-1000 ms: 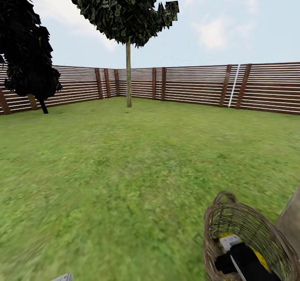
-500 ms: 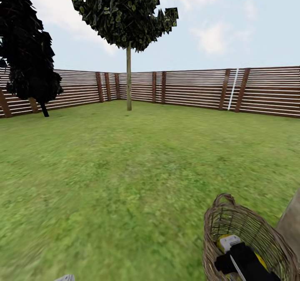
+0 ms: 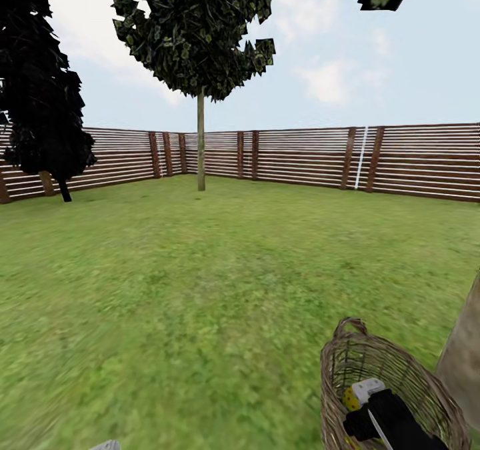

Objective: Take the three Easter eggs out of the wicker basket on the lawn in the garden, then place them on the lawn next to a single tree (choose any tree) so that all three eggs are next to the same tree and none are left in the basket.

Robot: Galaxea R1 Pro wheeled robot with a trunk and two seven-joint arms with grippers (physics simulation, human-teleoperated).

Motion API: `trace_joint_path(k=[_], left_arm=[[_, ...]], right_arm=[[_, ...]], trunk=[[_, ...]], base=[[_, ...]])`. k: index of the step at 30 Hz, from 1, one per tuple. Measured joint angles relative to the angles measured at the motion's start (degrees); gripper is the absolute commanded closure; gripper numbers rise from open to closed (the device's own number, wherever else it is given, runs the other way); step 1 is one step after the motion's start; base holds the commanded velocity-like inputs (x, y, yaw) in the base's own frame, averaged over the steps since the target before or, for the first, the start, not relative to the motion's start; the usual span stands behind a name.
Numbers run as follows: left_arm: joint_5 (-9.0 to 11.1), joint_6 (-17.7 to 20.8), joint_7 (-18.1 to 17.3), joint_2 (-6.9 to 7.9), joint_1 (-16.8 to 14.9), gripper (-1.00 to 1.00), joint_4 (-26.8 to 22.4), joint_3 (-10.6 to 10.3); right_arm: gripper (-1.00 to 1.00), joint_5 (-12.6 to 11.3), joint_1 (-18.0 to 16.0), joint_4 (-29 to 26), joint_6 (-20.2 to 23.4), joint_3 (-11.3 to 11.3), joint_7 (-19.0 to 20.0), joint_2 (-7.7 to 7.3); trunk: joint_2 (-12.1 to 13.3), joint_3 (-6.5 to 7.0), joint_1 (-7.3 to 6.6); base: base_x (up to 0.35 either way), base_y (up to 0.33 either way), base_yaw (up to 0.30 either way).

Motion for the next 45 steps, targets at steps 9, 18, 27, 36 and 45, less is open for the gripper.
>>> trace_joint_path(k=[9,18,27,36,45], left_arm=[[0.0,-0.1,0.0,0.01,0.0,-1.00,0.0,0.0],[0.1,-0.1,0.0,0.07,0.0,-1.00,0.0,0.0],[0.1,-0.1,0.0,-0.01,0.0,-1.00,0.0,0.0],[0.1,-0.1,0.0,-0.01,0.0,-1.00,0.0,0.0],[0.0,-0.1,0.1,-0.01,0.0,-1.00,0.0,0.0]], right_arm=[[-1.00,0.0,0.0,0.3,0.0,0.1,0.1,0.07],[-1.00,0.2,0.0,0.3,-0.1,0.2,0.0,0.31],[-1.00,0.2,0.0,0.3,0.0,0.2,0.0,0.31],[-1.00,0.2,0.0,0.3,0.0,0.2,0.1,0.31],[-1.00,0.2,0.0,0.3,0.1,0.3,0.0,0.37]], trunk=[[3.6,1.64,-1.97],[7.2,3.26,-3.94],[10.8,4.88,-5.92],[14.4,6.53,-7.90],[18.0,8.23,-9.88]], base=[[0.000,0.000,-0.029],[0.000,0.000,-0.003],[0.000,0.000,0.000],[0.000,0.000,-0.049],[0.000,0.000,-0.051]])
